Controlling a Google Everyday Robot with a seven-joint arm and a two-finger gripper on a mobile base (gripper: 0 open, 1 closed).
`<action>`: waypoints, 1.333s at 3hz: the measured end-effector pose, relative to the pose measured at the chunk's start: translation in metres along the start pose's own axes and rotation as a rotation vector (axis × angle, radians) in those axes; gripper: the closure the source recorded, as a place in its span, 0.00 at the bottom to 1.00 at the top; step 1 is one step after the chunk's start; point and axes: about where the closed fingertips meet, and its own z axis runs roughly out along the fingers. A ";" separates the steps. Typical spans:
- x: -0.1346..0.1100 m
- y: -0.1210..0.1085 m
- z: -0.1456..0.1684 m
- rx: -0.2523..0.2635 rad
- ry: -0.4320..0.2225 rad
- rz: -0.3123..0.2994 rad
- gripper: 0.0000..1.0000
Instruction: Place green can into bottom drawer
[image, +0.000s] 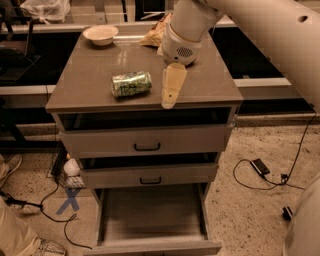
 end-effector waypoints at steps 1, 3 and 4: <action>0.000 0.000 0.000 0.000 0.000 0.000 0.00; -0.029 -0.040 0.032 0.032 0.011 -0.176 0.00; -0.048 -0.052 0.049 0.042 0.025 -0.238 0.00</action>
Offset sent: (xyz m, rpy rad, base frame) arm 0.0387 0.0326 -0.0028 -0.0407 -0.0824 0.1461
